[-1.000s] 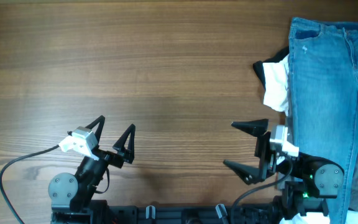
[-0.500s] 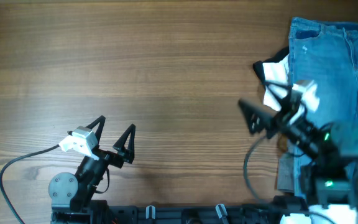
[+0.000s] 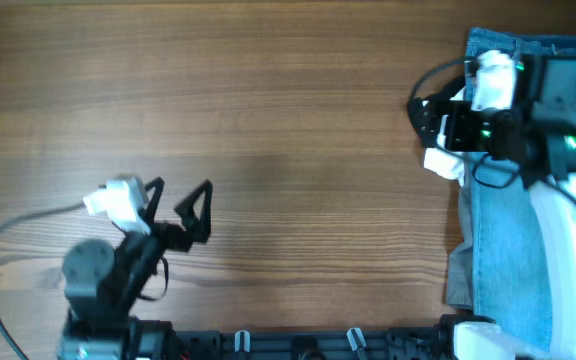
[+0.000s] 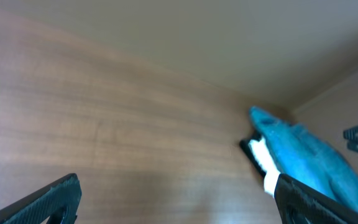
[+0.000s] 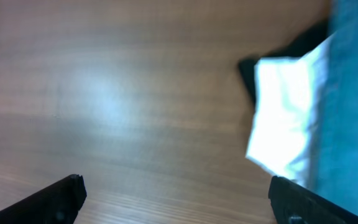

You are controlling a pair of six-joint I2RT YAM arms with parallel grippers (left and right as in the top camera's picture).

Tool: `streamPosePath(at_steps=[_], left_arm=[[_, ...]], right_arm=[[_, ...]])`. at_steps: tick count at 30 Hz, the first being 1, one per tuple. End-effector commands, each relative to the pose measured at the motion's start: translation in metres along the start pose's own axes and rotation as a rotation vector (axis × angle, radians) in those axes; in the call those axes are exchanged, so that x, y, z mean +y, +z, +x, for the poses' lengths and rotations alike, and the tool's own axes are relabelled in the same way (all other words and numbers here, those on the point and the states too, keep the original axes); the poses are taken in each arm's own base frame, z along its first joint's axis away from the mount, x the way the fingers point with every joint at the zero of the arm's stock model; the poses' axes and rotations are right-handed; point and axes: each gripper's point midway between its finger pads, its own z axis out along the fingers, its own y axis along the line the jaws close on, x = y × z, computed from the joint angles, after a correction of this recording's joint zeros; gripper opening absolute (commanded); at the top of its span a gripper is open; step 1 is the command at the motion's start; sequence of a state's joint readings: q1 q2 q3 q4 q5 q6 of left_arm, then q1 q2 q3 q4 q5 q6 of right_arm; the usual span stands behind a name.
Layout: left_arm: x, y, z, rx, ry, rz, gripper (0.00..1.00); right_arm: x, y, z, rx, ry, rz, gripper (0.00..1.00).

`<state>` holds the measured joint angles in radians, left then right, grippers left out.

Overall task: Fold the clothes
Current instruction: 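Reach the right gripper to the top of the blue jeans, then grasp the waistband of the blue jeans with the right gripper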

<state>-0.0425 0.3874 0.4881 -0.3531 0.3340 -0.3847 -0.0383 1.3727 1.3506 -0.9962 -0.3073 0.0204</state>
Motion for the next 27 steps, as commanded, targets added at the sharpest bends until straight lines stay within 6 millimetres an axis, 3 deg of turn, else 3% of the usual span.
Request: streamPosePath(at_steps=[1,7,12,13,15,19,23,27], left_arm=[[0.0,0.025,-0.033,0.144,-0.068,-0.11,1.0],[0.009,0.065,-0.05,0.423,-0.166,-0.261,1.0],[0.018,0.095,-0.046,0.531,-0.182,-0.282,1.0],[0.017,0.1,-0.04,0.559,-0.198,-0.262,1.0],[0.017,0.105,-0.03,0.599,-0.22,-0.244,1.0],[0.023,0.112,-0.022,0.627,-0.231,-0.258,1.0],[0.033,0.112,-0.023,0.617,-0.216,-0.308,1.0],[0.034,0.111,-0.02,0.627,-0.219,-0.312,1.0]], right_arm=[[0.004,0.015,-0.006,0.026,0.048,-0.051,0.98],[-0.038,0.029,-0.042,-0.102,0.189,0.155,1.0],[-0.041,0.03,-0.066,-0.195,0.192,0.156,1.0],[-0.041,0.031,-0.063,-0.179,0.195,0.159,1.0],[-0.042,0.033,-0.052,-0.138,0.205,0.164,1.0],[-0.042,0.035,-0.052,-0.13,0.162,0.165,1.0],[-0.054,0.026,-0.061,-0.162,0.209,0.238,1.0],[-0.071,0.026,-0.088,-0.199,0.225,0.334,1.0]])
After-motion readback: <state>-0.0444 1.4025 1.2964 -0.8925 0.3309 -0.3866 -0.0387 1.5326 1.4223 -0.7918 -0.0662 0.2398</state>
